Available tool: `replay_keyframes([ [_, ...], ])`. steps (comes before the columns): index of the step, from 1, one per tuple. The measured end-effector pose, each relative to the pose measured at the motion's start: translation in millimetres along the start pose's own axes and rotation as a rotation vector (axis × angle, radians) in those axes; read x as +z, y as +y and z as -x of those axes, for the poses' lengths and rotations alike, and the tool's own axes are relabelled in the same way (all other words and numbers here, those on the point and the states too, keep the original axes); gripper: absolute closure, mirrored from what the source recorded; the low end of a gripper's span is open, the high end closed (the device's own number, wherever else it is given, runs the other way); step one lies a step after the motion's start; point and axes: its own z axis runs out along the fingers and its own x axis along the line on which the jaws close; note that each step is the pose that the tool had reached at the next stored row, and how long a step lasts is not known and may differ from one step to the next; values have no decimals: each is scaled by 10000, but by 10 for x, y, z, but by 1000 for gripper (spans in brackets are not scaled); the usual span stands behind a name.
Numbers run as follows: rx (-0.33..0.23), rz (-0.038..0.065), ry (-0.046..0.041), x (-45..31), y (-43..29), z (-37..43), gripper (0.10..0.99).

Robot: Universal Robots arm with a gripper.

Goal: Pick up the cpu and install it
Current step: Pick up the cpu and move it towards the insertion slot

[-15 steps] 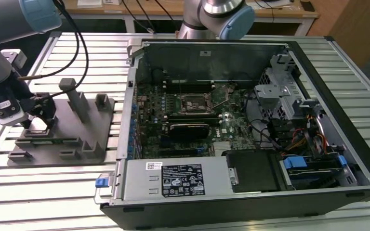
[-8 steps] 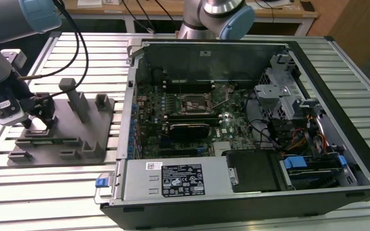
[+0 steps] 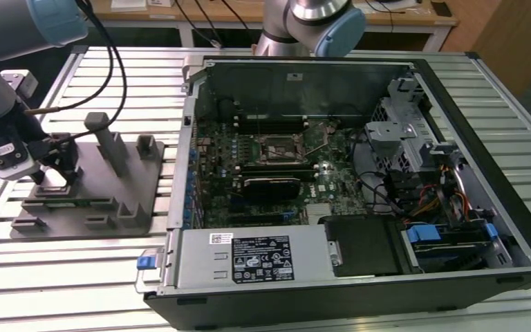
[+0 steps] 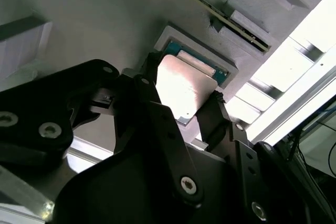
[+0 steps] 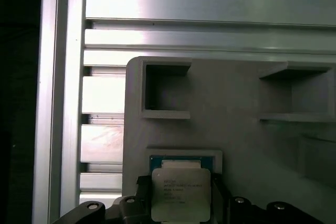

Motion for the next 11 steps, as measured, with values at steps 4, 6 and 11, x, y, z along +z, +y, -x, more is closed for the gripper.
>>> replay_keyframes([
  [4, -1, 1, -4, -52, 3, 2, 541],
  [6, 0, 1, -3, -86, 4, 3, 541],
  [11, -1, 1, -4, -171, 8, 5, 541],
])
